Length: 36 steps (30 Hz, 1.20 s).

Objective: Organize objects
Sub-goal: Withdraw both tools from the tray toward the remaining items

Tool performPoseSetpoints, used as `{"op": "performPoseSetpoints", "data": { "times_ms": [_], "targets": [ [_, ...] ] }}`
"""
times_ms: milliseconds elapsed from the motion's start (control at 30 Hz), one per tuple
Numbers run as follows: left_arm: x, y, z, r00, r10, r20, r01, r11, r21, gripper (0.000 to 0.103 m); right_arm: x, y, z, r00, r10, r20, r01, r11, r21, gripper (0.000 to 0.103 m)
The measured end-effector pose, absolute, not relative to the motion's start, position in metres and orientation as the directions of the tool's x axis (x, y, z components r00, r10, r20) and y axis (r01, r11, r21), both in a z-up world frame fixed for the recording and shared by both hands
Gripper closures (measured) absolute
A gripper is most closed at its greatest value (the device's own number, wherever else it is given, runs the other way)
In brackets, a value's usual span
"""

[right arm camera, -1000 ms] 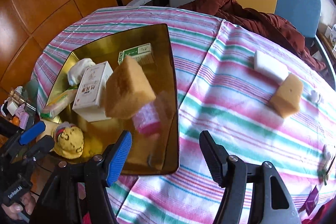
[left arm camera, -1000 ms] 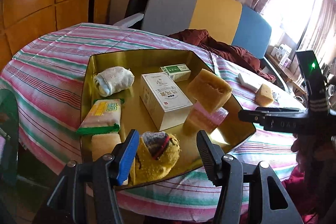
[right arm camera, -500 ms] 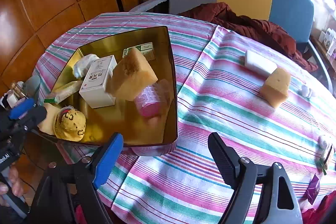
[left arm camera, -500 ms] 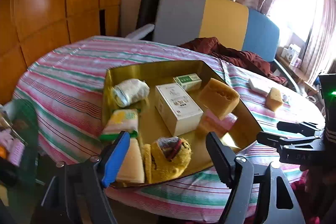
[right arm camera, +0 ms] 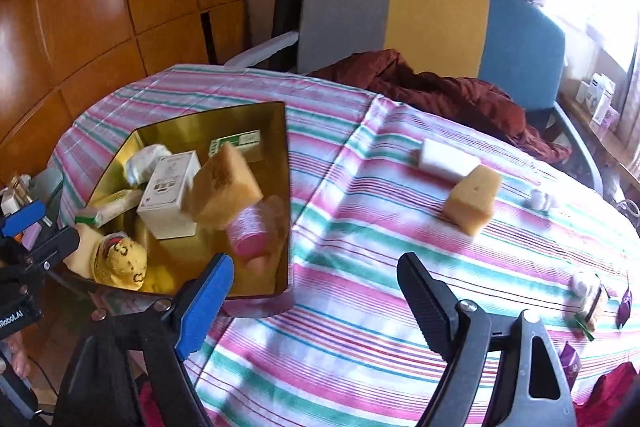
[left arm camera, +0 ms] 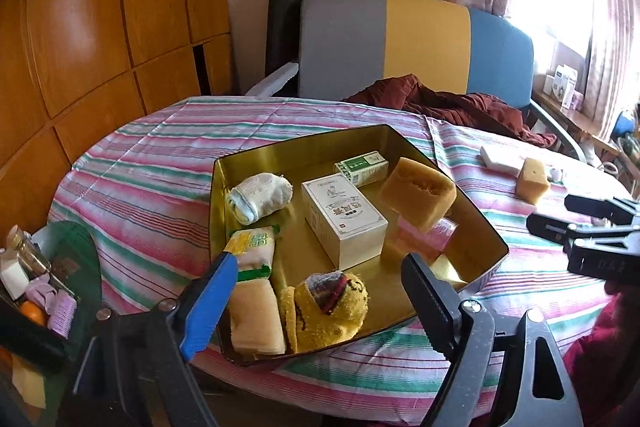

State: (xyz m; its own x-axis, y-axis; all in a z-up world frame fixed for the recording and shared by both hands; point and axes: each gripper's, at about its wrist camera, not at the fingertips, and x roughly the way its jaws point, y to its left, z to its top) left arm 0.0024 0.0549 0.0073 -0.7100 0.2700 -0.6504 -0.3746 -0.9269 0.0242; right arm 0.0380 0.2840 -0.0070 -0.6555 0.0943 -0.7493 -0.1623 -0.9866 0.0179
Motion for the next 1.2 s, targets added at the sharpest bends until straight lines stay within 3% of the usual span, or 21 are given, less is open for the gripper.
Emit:
{"op": "performPoseSetpoints", "data": {
  "times_ms": [467, 1200],
  "targets": [
    [0.016, 0.089, 0.016, -0.726, 0.272, -0.631, -0.440, -0.890, 0.123, 0.014, 0.059, 0.339, -0.031, -0.577, 0.172, -0.798, -0.313, -0.950, 0.021, 0.018],
    [0.023, 0.139, 0.014, -0.684, 0.326, -0.652, -0.545, -0.823, 0.161, 0.013, 0.058, 0.420, -0.007, -0.558, 0.321, -0.765, -0.422, -0.904, -0.072, 0.018]
  ]
}}
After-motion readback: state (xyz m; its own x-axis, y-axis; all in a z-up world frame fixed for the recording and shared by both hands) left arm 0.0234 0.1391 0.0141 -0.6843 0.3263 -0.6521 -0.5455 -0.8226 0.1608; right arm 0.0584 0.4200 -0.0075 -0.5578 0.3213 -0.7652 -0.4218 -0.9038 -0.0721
